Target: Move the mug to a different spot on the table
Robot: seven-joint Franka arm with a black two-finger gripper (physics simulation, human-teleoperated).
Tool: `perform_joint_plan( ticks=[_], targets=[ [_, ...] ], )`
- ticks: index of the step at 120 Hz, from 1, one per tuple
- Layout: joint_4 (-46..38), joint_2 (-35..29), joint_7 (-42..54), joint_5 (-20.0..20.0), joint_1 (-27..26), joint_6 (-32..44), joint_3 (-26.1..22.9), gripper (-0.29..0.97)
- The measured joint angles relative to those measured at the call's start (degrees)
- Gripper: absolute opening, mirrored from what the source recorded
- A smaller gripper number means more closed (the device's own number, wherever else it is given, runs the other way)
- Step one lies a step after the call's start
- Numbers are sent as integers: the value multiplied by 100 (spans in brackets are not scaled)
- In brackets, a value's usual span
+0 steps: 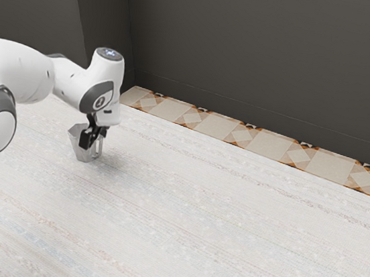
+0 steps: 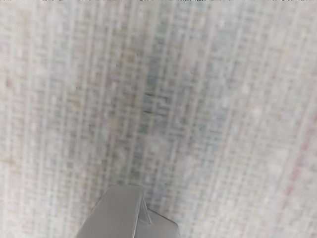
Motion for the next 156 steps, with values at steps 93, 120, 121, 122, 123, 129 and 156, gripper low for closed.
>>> perform_joint_plan(
  ticks=[93, 120, 121, 122, 123, 129, 156],
  targets=[
    [132, 237, 180, -198, 81, 146, -38, 37],
    [132, 233, 202, -215, 81, 192, -38, 14],
    [132, 233, 202, -216, 81, 193, -38, 13],
    [132, 233, 203, -216, 81, 194, -38, 12],
    [132, 233, 204, -216, 81, 195, -38, 11],
    [132, 233, 207, -216, 77, 204, -38, 9],
    [123, 229, 186, -226, 51, 247, -33, 3]
  ],
)
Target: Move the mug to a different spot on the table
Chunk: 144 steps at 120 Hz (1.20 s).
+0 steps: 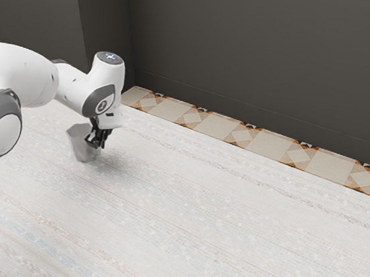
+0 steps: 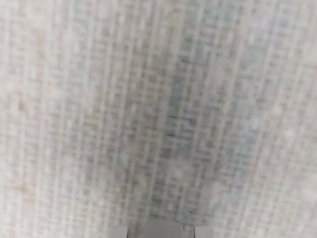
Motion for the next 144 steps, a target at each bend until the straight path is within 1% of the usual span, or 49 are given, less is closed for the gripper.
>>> perform_joint_plan(
  ticks=[16, 40, 49, 64, 87, 99, 114, 144],
  targets=[
    [-17, -20, -110, 145, -97, 24, 4, -2],
    [-55, -131, -481, 691, -308, 21, 15, -6],
    [-160, -250, -684, 922, -504, -23, 16, -6],
    [-585, -565, -1074, 1225, -883, -93, 14, -6],
    [-972, -791, -1773, 1594, -1573, -268, 1, -6],
    [-1143, -802, -2163, 1696, -1874, -413, -11, -6],
    [-1278, -794, -2644, 1754, -2111, -618, -18, -6],
    [-1380, -694, -3444, 1796, -2296, -834, -120, -6]
  ],
)
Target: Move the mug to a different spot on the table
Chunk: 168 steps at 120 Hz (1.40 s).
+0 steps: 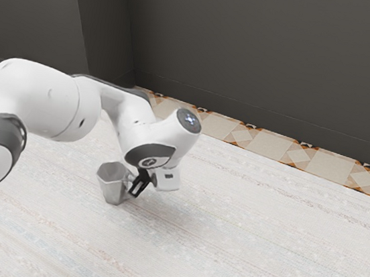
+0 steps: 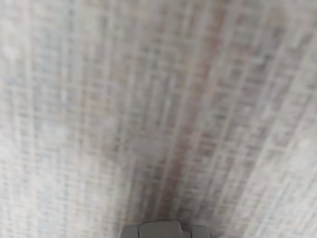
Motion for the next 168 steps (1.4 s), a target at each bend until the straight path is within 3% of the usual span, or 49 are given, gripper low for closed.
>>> perform_joint_plan(
  ticks=[55, 82, 112, 130, 143, 155, 168],
  targets=[
    [116, 45, -829, 143, 4, -45, -218, -6],
    [166, 49, -968, 33, 37, -98, -219, 38],
    [336, -33, -956, -155, -1, -24, -232, 58],
    [626, -769, -945, -961, 49, 53, -229, 62],
    [1239, -1543, -1042, -1610, 1005, -298, -215, 64],
    [1780, -1762, -1446, -2371, 1883, -888, -188, 65],
    [2114, -1680, -1896, -2881, 2149, -1495, -150, 66]
  ],
)
